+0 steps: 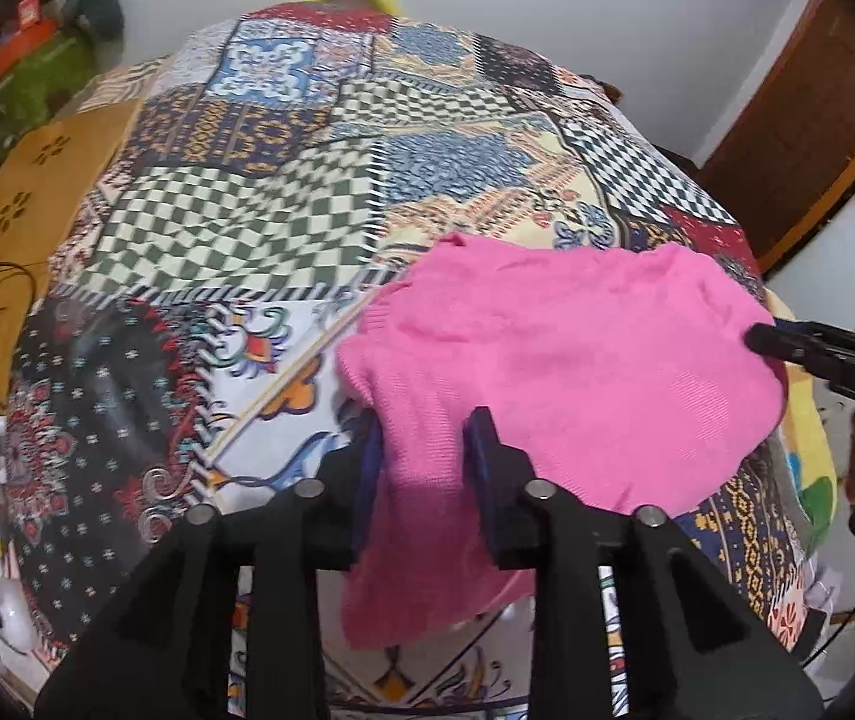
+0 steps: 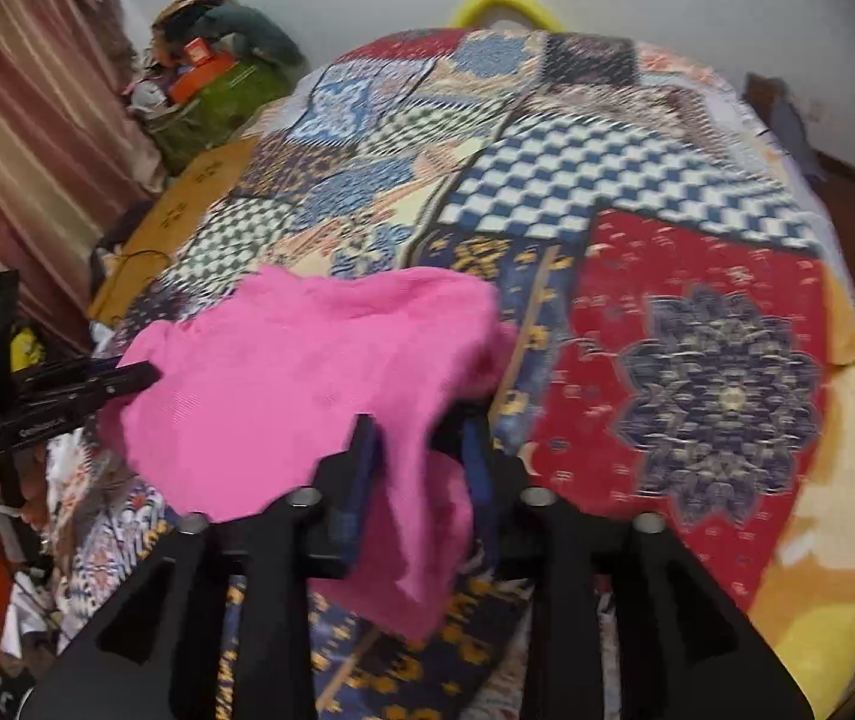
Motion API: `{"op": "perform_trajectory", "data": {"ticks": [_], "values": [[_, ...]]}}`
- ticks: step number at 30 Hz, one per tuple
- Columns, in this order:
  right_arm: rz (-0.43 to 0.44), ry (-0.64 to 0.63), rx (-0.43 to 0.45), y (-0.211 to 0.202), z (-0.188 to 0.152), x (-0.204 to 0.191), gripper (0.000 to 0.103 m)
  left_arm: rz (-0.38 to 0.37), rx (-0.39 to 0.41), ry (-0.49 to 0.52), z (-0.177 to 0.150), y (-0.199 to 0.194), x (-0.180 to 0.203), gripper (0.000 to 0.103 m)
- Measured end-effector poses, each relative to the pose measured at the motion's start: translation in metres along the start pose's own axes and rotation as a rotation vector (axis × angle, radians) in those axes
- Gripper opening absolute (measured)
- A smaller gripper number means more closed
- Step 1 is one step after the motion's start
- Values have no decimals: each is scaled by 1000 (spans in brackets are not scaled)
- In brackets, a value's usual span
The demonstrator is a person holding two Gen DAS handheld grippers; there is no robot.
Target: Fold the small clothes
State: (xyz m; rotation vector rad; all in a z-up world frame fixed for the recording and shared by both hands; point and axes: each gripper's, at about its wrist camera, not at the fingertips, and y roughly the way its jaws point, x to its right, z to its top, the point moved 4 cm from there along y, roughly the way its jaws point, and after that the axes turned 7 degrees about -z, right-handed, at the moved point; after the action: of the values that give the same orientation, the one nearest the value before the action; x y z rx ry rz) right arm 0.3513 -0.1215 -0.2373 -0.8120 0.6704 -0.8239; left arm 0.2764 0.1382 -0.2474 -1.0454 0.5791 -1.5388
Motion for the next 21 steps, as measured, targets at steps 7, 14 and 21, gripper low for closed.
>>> {"op": "perform_trajectory", "data": {"ticks": [7, 14, 21], "values": [[-11, -108, 119, -41, 15, -24, 45, 46, 104, 9, 20, -38, 7, 37], [43, -206, 89, -11, 15, -71, 46, -18, 88, 95, 30, -16, 55, 46], [60, -180, -3, 20, -6, -60, 49, 15, 0, 156, 8, 30, 67, 51]]}}
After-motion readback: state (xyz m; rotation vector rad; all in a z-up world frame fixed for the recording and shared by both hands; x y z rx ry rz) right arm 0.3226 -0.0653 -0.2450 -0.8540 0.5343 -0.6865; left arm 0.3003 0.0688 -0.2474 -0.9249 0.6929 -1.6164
